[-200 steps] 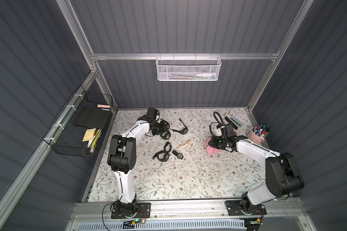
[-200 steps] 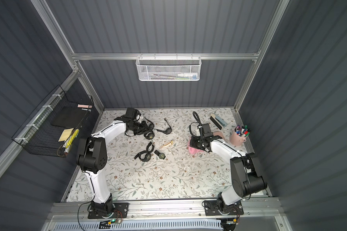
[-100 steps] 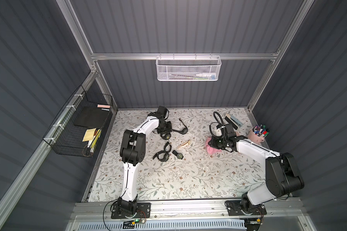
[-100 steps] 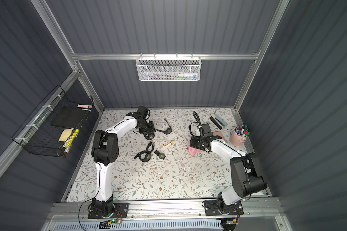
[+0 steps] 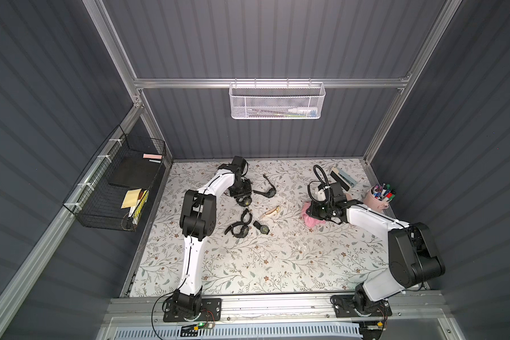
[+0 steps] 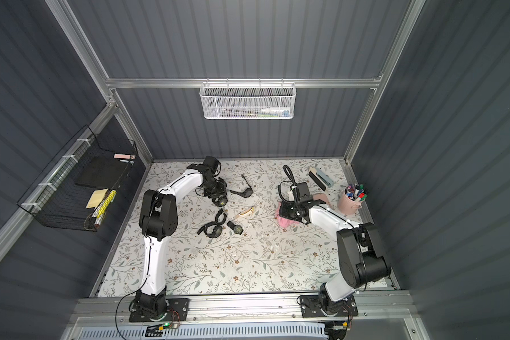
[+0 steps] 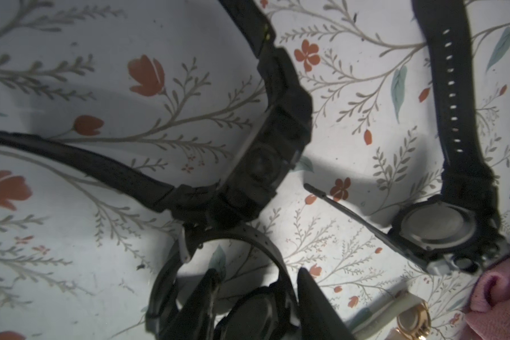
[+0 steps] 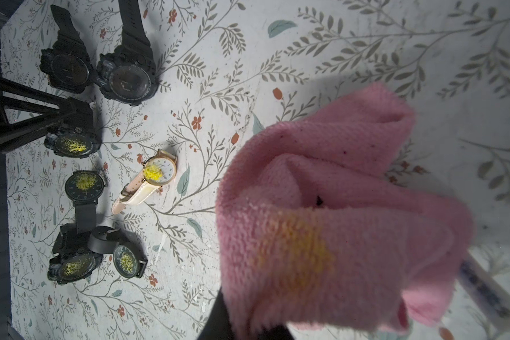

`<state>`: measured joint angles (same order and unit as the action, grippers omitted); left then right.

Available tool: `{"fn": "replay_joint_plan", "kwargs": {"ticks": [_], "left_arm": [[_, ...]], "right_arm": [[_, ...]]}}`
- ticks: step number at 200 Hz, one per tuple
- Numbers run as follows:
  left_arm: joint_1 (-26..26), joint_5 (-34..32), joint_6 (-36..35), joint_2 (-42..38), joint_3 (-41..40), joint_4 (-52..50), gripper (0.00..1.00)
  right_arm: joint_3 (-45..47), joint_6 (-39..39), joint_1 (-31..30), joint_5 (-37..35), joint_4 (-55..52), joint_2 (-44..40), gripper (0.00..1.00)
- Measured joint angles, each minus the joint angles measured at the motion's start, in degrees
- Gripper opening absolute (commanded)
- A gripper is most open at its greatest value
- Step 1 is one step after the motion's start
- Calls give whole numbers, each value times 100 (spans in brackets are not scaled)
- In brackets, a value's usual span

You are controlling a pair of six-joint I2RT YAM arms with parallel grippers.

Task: Wipe the watch dial
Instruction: Pick up the watch at the center of the board.

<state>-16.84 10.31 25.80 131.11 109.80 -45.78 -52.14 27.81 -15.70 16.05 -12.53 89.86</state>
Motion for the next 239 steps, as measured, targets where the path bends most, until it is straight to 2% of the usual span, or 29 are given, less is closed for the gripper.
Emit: {"fn": "replay_joint_plan", "kwargs": {"ticks": [61, 109, 173, 205, 239], "left_arm": [[0, 66, -46, 221, 85, -42, 44], [0, 127, -162, 232, 83, -57, 26], [0, 365, -203, 166, 33, -63, 7], [9, 527, -188, 0, -127, 35, 1], [55, 778, -155, -221, -417, 262, 0]], "right_arm": [[7, -20, 42, 7, 63, 15, 14], [7, -20, 46, 15, 74, 15, 14], [7, -20, 46, 28, 72, 15, 14], [7, -20, 46, 46, 70, 26, 14], [7, -22, 46, 52, 61, 42, 14]]}}
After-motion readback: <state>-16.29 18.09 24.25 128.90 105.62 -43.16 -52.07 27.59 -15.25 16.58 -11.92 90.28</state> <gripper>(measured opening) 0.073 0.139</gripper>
